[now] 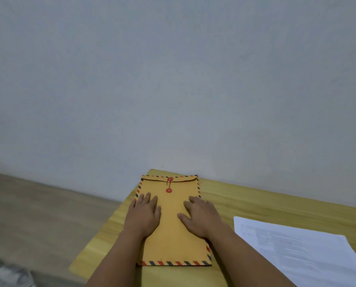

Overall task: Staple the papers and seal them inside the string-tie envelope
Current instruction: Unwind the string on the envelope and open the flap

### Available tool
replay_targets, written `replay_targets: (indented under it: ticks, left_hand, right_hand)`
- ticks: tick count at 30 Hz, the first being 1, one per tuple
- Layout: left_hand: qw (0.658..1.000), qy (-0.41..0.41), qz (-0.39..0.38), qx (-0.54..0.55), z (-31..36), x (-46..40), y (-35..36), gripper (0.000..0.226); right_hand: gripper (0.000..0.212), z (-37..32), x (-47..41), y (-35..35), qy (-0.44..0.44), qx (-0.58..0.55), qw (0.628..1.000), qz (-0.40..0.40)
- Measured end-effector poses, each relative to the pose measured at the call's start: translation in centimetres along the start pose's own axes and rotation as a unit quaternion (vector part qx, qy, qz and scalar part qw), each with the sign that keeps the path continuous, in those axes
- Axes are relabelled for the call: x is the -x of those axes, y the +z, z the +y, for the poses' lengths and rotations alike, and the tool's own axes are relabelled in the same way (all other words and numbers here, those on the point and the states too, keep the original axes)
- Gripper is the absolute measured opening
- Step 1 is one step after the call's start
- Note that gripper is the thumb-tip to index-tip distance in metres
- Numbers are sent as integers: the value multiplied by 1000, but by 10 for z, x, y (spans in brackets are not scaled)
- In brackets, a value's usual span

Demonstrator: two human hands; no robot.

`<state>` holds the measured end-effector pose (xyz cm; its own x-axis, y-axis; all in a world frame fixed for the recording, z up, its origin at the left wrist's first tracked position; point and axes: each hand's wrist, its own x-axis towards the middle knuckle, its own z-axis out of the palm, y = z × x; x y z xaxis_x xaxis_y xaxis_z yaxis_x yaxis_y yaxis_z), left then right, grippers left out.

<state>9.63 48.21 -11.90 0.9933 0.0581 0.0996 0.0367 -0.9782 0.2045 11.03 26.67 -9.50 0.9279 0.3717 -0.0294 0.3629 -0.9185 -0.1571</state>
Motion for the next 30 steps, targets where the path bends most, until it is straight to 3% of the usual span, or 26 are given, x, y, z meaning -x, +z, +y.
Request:
replay_targets:
  ticks: [8, 15, 18, 24, 27, 30]
  left_hand:
    - [999, 37, 8, 1, 29, 50, -11, 53]
    - [999, 30, -10, -16, 36, 53, -30, 49]
    - [999, 28, -18, 5, 31, 39, -27, 53]
    - [998, 52, -1, 27, 17, -1, -4, 59]
    - [998, 51, -14, 21, 10, -16, 6, 60]
    - [999, 47, -9, 14, 6, -20, 14, 59]
  right_hand:
    - [34, 0, 53, -18, 60, 57, 995, 52]
    - [19, 10, 61, -38, 96, -25, 993, 67]
    - [15, 14, 37, -47, 69, -53, 993, 75]
    - [26, 9, -23, -27, -15, -55, 995, 83]
    - [32, 9, -50, -18, -59, -13, 997, 57]
    - [21, 13, -65, -18, -88, 36, 995, 40]
